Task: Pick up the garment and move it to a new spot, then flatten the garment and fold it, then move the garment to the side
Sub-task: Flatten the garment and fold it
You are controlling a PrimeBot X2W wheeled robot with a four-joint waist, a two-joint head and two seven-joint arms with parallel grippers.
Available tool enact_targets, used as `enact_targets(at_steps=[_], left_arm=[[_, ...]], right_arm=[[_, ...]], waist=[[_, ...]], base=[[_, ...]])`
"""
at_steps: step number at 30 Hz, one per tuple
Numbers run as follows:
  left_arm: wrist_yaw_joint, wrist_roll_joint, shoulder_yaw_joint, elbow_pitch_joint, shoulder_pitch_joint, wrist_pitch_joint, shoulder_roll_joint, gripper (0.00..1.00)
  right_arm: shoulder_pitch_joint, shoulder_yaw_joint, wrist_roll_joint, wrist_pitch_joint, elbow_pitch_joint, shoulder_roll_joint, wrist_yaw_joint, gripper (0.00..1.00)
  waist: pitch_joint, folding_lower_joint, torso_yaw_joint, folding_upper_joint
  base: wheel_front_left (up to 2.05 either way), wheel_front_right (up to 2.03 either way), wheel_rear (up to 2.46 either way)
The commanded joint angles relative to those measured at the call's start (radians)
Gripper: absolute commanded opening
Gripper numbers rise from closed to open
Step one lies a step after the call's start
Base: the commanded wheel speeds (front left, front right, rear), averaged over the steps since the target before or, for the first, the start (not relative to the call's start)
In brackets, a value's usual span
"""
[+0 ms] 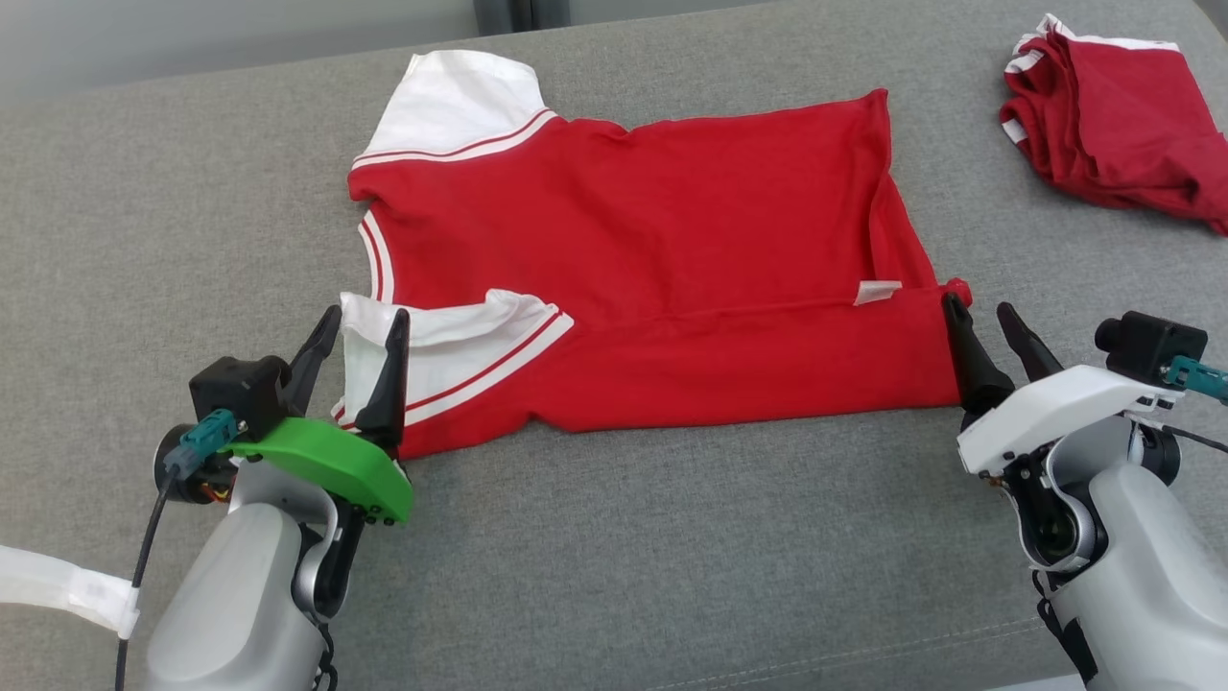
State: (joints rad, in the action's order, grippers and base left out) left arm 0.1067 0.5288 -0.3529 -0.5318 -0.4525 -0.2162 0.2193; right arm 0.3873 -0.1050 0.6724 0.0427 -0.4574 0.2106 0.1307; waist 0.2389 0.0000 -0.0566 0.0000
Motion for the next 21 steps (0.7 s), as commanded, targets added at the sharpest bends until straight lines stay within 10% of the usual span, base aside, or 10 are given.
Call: enact_targets(at_steps=[1, 21], left_arm=[[0.007, 0.001, 0.002, -0.014, -0.006, -0.012, 0.000, 1.00], [0.008, 0.012, -0.006, -0.150, 0.107, -0.042, -0.028, 1.00]], right_arm=[[-0.011, -0.009, -0.009, 0.021, -0.006, 0.015, 0.000, 1.00], [0.005, -0.117, -0.003, 0.098, -0.190, 0.043, 0.000, 1.00]], waist=[[-0.006, 0.0000, 0.004, 0.0000], [0.014, 0.0000, 0.022, 0.0000]], base=[[0.00, 0.00, 0.00], [0.00, 0.00, 0.00]])
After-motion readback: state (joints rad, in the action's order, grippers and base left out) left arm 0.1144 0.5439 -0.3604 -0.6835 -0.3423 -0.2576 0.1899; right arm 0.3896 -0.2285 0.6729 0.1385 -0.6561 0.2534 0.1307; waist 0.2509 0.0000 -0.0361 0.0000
